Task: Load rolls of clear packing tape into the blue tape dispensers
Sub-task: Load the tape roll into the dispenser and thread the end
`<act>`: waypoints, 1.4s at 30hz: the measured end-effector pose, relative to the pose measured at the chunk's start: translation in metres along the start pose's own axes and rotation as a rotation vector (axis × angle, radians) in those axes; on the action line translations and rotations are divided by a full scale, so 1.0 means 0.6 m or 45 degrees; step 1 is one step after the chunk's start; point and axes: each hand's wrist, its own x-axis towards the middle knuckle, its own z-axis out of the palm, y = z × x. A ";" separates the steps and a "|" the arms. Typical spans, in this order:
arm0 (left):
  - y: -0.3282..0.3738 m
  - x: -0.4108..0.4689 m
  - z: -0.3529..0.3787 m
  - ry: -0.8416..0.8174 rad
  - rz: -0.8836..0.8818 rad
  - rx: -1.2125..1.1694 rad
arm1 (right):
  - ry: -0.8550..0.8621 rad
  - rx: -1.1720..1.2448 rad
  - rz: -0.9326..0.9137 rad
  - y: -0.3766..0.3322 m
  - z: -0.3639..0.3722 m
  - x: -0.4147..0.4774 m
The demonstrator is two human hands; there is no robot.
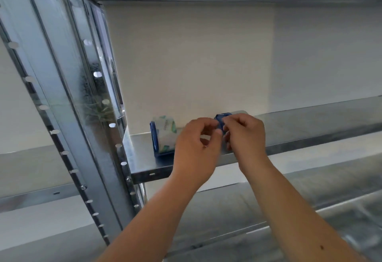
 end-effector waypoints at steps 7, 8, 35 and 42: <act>-0.005 0.046 0.110 -0.051 -0.367 0.093 | 0.165 -0.620 -0.329 0.045 -0.084 0.077; -0.005 0.052 0.124 -0.023 -0.412 0.114 | 0.092 -0.681 -0.300 0.054 -0.093 0.096; 0.041 0.211 0.194 0.279 -0.651 -0.298 | -0.735 -0.195 -0.172 0.052 -0.126 0.223; 0.023 0.217 0.184 0.219 -0.605 -0.200 | -0.632 -0.057 -0.051 0.049 -0.112 0.248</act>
